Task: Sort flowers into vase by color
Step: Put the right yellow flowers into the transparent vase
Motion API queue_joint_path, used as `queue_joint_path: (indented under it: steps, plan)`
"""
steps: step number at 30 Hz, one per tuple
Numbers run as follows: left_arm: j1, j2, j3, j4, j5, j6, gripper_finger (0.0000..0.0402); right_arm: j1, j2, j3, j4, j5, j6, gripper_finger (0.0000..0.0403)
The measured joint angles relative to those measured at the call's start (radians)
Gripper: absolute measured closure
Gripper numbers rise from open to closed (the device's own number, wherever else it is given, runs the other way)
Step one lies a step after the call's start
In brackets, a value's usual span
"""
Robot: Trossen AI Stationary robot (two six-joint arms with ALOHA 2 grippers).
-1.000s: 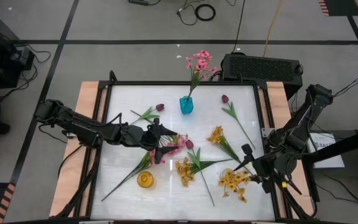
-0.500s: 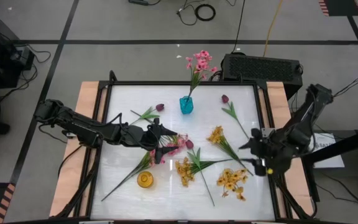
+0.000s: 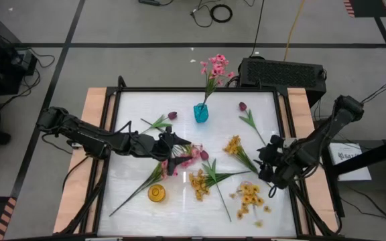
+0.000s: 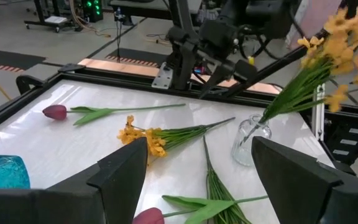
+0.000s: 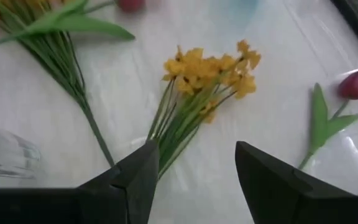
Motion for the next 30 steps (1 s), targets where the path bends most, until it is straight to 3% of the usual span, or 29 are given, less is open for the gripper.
queue_joint_path:
  steps: [10, 17, 30]
  plan:
    - [-0.022, 0.010, 0.000, -0.035, 0.000, -0.001, 0.0107, -0.004, -0.041, -0.194, 0.266, 0.021, 0.005, 0.0199]
    - [-0.024, 0.070, 0.000, -0.044, 0.000, -0.002, 0.0107, -0.076, -0.041, -0.305, 0.426, 0.017, 0.023, 0.0199]
    - [-0.036, 0.132, 0.000, -0.045, 0.000, -0.027, 0.0107, -0.130, -0.040, -0.338, 0.597, -0.016, -0.096, 0.0176]
